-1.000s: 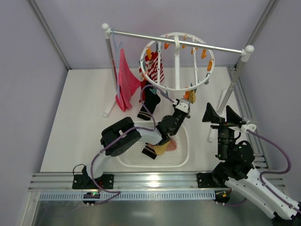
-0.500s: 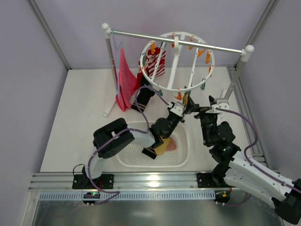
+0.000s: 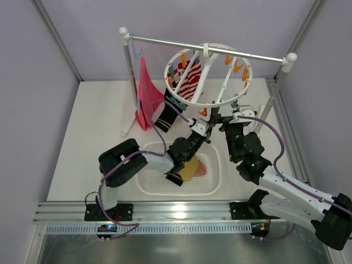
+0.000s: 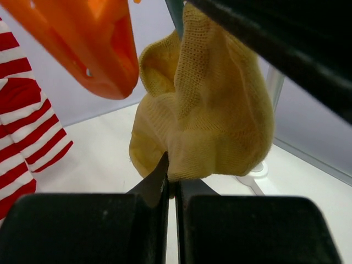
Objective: Remove the socks clipped to the hanger
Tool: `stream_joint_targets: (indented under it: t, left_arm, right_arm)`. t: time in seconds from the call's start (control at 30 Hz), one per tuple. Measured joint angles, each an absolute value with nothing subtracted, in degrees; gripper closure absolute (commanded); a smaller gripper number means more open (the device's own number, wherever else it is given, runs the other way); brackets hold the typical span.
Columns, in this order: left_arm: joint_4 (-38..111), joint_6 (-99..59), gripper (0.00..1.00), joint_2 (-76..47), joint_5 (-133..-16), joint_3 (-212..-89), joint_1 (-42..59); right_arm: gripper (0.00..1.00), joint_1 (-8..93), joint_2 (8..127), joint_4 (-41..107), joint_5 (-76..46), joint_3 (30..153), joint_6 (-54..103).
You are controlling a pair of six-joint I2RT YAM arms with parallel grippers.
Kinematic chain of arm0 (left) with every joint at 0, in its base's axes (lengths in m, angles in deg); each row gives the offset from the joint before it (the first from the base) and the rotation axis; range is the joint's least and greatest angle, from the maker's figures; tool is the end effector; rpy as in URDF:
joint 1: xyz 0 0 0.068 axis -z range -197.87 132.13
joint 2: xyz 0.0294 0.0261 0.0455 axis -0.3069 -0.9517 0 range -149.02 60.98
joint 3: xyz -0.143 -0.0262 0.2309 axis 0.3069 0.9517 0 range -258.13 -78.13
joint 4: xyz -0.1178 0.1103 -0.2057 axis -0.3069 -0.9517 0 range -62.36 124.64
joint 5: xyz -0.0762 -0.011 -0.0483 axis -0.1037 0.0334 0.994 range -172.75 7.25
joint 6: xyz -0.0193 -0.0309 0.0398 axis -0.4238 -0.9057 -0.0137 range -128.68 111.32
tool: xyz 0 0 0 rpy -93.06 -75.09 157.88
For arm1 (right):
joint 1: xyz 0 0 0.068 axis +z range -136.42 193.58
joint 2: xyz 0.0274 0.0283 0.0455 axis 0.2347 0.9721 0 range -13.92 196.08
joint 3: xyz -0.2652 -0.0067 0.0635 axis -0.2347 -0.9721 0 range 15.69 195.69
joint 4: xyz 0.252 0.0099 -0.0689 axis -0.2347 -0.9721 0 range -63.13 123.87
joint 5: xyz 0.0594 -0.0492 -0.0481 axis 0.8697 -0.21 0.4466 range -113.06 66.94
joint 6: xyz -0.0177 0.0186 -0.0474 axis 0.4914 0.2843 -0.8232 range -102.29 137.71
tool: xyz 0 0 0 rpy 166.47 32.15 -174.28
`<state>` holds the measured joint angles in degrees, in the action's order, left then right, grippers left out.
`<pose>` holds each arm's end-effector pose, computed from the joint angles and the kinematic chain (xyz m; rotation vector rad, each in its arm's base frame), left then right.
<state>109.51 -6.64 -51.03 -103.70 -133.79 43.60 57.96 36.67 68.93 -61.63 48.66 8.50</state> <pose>0.2052 -0.3509 0.2216 0.3871 1.2389 -0.6642 0.1593 0.1249 0.3310 -0.0305 1.3343 0.0943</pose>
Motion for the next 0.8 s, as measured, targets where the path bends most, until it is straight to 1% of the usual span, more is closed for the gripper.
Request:
stream_joint_targets:
  t: [0.37, 0.6, 0.67, 0.77, 0.8]
  left_arm:
    - [109.6, -6.8, 0.97, -48.5, -99.1, -129.3, 44.4]
    - [109.6, -7.0, 0.98, -47.5, -98.6, -128.6, 44.4]
    - [109.6, -7.0, 0.98, -47.1, -98.6, -128.4, 44.4]
    - [109.6, -7.0, 0.98, -46.8, -98.6, -128.4, 44.4]
    - [109.6, -7.0, 0.98, -46.7, -98.6, -128.4, 44.4]
  right_arm:
    - [0.01, 58.3, 43.8, 72.3, -62.6, 51.6, 5.5]
    - [0.00, 60.6, 47.2, 82.2, -68.9, 51.5, -0.8]
    - [0.02, 61.0, 48.1, 84.8, -70.3, 51.4, -2.5]
    - [0.15, 61.4, 49.3, 88.5, -72.0, 51.3, -4.9]
    - [0.26, 61.6, 49.6, 89.7, -72.4, 51.1, -5.6]
